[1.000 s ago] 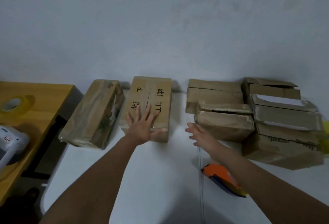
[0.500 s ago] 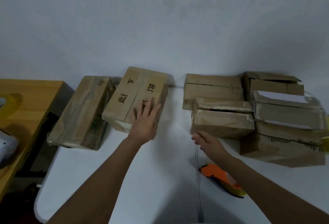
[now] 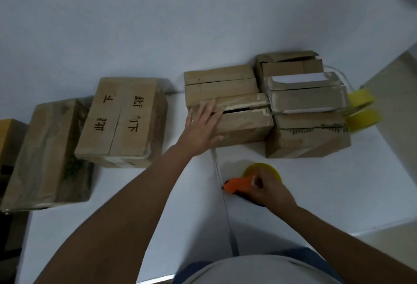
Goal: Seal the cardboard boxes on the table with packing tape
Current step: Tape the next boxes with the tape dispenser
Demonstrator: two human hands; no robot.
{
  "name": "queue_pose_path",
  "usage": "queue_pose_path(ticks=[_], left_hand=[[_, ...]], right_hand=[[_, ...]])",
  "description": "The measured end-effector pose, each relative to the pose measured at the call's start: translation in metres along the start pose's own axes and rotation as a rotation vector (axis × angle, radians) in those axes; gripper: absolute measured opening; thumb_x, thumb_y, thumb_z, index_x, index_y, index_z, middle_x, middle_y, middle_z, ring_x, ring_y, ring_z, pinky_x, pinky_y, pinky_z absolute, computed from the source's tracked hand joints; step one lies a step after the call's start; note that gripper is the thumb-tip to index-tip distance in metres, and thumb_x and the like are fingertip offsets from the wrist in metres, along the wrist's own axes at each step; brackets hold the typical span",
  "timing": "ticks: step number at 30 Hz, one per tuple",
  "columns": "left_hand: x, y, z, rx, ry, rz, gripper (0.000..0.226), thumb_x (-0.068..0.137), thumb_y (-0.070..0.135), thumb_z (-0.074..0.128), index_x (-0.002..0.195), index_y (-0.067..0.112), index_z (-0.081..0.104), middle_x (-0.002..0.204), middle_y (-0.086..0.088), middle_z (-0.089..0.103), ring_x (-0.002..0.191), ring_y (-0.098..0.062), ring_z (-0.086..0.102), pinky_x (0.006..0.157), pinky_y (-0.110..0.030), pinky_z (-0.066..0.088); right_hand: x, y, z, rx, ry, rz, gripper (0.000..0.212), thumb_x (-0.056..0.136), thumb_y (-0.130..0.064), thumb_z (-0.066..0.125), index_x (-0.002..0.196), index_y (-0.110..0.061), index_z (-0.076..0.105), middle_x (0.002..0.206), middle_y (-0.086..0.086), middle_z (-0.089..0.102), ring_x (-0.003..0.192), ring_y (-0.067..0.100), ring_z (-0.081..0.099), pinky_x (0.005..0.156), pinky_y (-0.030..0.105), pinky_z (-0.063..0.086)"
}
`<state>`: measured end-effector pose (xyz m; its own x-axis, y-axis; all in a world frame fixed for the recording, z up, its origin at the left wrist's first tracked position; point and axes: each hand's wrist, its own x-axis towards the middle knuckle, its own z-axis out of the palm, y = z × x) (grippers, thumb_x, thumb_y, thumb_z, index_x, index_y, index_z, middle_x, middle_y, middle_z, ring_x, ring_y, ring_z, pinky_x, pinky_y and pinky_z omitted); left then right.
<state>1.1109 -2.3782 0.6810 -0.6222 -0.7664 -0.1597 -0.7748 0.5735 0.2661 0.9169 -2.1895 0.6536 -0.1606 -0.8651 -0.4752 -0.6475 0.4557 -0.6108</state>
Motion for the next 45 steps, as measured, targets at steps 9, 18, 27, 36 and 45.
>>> queue_pose_path(ticks=[9, 18, 27, 36, 45], left_hand=[[0.009, -0.005, 0.016, 0.156, -0.097, -0.017, 0.085, 0.099, 0.044, 0.051, 0.158, 0.023, -0.006, 0.166, -0.010, -0.013, 0.151, -0.037, -0.012, 0.124, -0.047, 0.006], [-0.066, -0.015, 0.021, 0.053, -0.050, -0.121, 0.084, 0.100, 0.034, 0.054, 0.158, 0.027, -0.007, 0.165, -0.003, -0.019, 0.151, -0.030, -0.018, 0.122, -0.046, 0.007], [-0.082, -0.013, 0.025, -0.029, -0.035, -0.136, 0.084, 0.098, 0.031, 0.057, 0.158, 0.028, -0.002, 0.166, -0.001, -0.016, 0.151, -0.028, -0.017, 0.123, -0.048, 0.018], [-0.119, -0.005, 0.042, -0.057, 0.007, 0.033, 0.086, 0.093, 0.031, 0.065, 0.156, 0.032, 0.006, 0.163, 0.004, -0.015, 0.151, -0.026, -0.015, 0.119, -0.047, 0.028], [-0.169, 0.034, 0.066, -0.058, 0.041, 0.062, 0.084, 0.091, 0.036, 0.066, 0.157, 0.034, 0.015, 0.167, 0.001, 0.006, 0.154, -0.026, 0.000, 0.103, -0.044, 0.050]], right_hand=[[0.004, 0.027, 0.014, -0.455, -0.241, -0.042, 0.070, 0.090, -0.050, 0.060, 0.145, -0.019, 0.028, 0.135, 0.008, 0.051, 0.111, 0.028, 0.058, 0.085, 0.040, 0.053], [-0.014, 0.036, 0.012, -0.509, -0.150, -0.159, 0.059, 0.105, -0.027, 0.036, 0.155, -0.009, 0.011, 0.136, 0.010, 0.053, 0.118, 0.025, 0.054, 0.093, 0.032, 0.043], [-0.034, 0.002, -0.033, 0.173, 0.274, -0.129, 0.022, 0.104, -0.031, 0.039, 0.098, -0.020, 0.057, 0.073, -0.004, 0.060, 0.064, 0.013, 0.057, 0.057, 0.027, 0.038], [-0.058, -0.065, -0.096, 0.239, 0.284, -0.255, 0.038, 0.096, -0.052, 0.044, 0.077, -0.024, 0.060, 0.065, -0.010, 0.061, 0.057, 0.003, 0.056, 0.058, 0.020, 0.040], [-0.057, -0.092, -0.088, -0.069, 0.042, -0.360, 0.036, 0.098, -0.053, 0.042, 0.097, -0.024, 0.064, 0.083, -0.011, 0.064, 0.075, 0.004, 0.063, 0.066, 0.017, 0.047]])
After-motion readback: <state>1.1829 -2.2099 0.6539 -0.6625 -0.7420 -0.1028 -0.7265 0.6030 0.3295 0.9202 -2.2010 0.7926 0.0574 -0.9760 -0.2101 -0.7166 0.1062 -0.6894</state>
